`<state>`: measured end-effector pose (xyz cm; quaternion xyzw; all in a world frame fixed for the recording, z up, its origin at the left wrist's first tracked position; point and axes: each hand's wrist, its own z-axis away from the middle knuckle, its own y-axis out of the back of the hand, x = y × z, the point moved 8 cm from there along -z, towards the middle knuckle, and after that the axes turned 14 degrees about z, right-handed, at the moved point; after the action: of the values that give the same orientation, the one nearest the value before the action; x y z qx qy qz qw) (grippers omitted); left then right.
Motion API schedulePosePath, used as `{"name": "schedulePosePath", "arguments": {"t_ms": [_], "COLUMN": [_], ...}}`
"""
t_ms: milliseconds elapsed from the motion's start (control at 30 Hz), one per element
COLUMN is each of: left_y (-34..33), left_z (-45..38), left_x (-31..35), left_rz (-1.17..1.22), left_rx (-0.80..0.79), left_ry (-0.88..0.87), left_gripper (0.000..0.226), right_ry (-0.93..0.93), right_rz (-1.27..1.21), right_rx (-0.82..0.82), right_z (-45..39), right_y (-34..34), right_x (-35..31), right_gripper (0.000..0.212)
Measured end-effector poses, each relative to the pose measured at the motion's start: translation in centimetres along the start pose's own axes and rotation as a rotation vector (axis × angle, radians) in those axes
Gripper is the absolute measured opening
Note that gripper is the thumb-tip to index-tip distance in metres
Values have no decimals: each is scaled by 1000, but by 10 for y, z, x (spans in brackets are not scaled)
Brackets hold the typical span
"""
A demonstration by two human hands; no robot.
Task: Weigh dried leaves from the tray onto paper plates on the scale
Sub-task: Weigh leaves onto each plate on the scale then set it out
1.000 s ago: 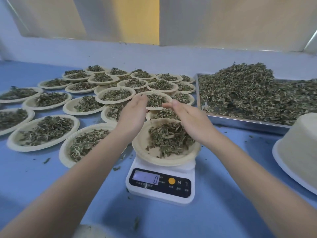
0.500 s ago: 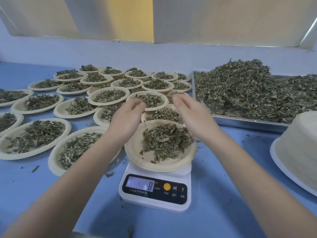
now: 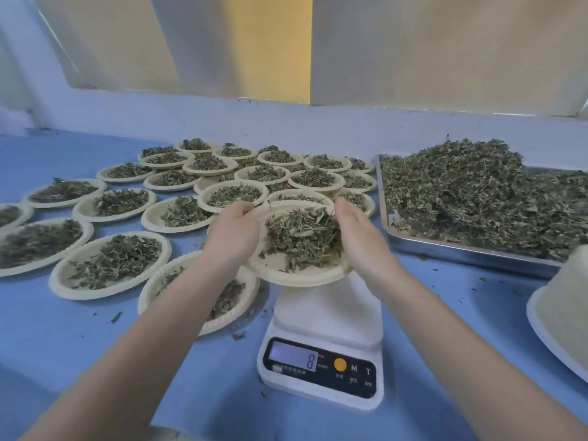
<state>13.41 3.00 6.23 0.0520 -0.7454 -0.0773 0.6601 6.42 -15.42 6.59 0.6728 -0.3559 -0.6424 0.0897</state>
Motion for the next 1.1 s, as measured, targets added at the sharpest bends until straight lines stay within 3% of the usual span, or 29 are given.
{"name": "schedulePosePath", "arguments": {"t_ms": [333, 667, 767, 900, 1100], "left_y": [104, 193, 198, 189, 191], "left_z": [-90, -217, -250, -283, -297], "left_x": [4, -30, -58, -98, -124], "left_rz": [16, -9, -26, -57, -144], "left_rx": [198, 396, 388, 276, 254], "left_ry": [8, 9, 96, 236, 320], "left_gripper": [49, 18, 36, 31, 44], "right_ry": [89, 164, 131, 78, 47], "right_rz": [61, 79, 82, 43, 196], "right_rx": [-140, -333, -398, -491, -591], "right_z": [-103, -226, -254, -283, -293], "right_y": [-85, -214, -249, -284, -323], "right_x": [-87, -148, -147, -141, -127], "right_gripper": [56, 69, 76, 84, 88]}}
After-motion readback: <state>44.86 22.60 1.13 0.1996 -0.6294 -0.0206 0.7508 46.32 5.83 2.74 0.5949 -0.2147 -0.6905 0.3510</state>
